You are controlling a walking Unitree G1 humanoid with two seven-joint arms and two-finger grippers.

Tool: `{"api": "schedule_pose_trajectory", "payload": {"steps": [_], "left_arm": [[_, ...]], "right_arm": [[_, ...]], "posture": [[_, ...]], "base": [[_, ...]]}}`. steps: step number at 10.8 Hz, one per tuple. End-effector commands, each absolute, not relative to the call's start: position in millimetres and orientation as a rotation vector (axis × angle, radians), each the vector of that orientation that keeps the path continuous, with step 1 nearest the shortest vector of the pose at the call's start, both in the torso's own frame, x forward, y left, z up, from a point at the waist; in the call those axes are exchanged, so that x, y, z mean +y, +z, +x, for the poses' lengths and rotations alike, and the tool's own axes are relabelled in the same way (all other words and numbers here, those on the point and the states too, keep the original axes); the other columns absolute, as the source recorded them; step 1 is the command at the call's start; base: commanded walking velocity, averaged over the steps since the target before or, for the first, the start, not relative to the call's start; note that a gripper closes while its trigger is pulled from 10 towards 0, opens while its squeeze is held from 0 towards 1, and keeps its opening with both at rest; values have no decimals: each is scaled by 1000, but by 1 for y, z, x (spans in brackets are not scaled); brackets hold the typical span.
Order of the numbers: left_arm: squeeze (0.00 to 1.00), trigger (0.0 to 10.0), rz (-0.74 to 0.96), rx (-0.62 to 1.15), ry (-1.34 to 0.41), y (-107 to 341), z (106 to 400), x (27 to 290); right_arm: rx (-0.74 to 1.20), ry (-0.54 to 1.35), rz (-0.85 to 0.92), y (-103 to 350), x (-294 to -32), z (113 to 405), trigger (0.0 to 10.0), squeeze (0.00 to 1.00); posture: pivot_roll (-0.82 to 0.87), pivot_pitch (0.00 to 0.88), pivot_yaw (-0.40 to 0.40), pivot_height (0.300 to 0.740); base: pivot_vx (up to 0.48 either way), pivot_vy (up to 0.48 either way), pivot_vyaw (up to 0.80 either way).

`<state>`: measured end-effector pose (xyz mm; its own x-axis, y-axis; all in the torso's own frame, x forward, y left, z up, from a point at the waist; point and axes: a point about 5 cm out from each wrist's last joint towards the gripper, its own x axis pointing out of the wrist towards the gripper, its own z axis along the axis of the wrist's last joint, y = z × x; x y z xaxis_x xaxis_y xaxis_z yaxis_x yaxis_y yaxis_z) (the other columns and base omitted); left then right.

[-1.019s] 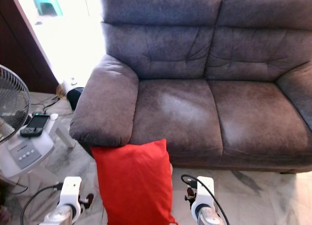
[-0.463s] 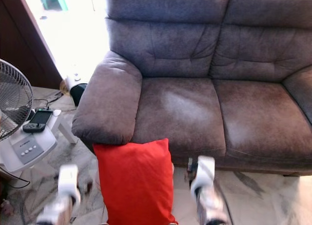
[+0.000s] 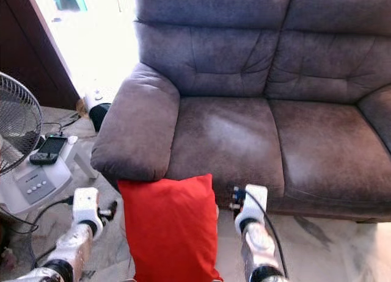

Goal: Move the pillow to the sofa from floor

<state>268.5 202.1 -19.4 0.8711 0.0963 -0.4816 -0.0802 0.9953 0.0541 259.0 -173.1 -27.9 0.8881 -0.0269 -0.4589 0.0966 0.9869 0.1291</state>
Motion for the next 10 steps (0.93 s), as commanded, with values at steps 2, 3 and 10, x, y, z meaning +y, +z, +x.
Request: {"api": "schedule_pose_trajectory", "payload": {"steps": [2,3,10], "left_arm": [[0,10000,4,342,116,2,286,202],[0,10000,16,217,109,22,298,201],[0,10000,72,-158,99,82,285,199]], "right_arm": [[341,-63,141,-11,-179,270,10000,0],[258,-69,154,1,-183,278,10000,0],[-32,-61,35,47,-204,252,10000,0]], "posture": [[22,29,-37,740],[19,17,-40,740],[10,0,-62,740]], "base": [[0,0,0],[0,0,0],[0,0,0]]}}
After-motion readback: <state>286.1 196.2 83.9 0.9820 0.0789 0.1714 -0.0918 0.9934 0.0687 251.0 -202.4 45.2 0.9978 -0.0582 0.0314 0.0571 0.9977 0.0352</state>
